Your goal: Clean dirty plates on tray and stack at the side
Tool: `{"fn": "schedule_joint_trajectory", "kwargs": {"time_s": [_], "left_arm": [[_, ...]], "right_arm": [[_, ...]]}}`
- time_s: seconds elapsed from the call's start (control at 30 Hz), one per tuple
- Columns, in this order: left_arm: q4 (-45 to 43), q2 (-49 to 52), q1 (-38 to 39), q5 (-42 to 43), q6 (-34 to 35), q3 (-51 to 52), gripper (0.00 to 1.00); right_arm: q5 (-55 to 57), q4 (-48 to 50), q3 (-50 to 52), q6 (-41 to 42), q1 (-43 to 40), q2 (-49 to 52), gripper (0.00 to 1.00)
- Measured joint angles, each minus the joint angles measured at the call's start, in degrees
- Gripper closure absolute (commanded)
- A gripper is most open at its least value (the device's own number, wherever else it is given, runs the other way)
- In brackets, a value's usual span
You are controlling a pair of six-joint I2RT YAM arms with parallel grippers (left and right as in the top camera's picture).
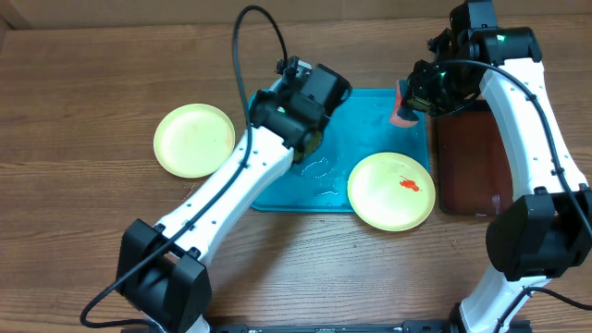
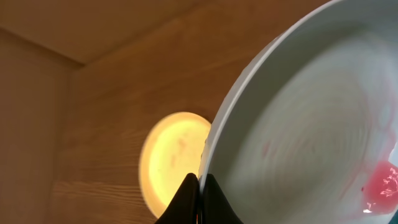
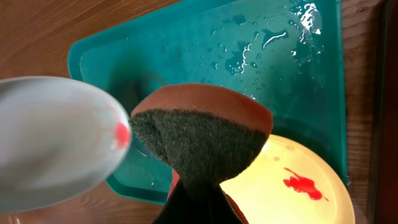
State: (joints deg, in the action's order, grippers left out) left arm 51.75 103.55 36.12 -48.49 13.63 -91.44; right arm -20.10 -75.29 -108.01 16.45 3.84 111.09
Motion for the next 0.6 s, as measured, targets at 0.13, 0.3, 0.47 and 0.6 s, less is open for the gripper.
{"fn": "schedule_joint_trajectory", "kwargs": {"time_s": [0.13, 0.3, 0.47, 0.6], "left_arm": [[0.0, 0.0, 1.4, -7.9, 2.4, 0.0, 0.96], [-1.2, 0.0, 2.2, -17.4, 4.0, 0.0, 0.96], [-4.0, 0.0, 3.8, -27.1, 4.5, 0.0, 0.96], [-4.2, 0.0, 5.2, -30.0, 4.5, 0.0, 0.96]], "right_arm": [[0.2, -0.4, 0.0, 0.0, 0.0, 0.0, 0.96], [0.6, -0.4, 0.0, 0.0, 0.0, 0.0, 0.96], [0.7, -0.4, 0.0, 0.0, 0.0, 0.0, 0.96], [0.7, -0.4, 0.0, 0.0, 0.0, 0.0, 0.96]]}}
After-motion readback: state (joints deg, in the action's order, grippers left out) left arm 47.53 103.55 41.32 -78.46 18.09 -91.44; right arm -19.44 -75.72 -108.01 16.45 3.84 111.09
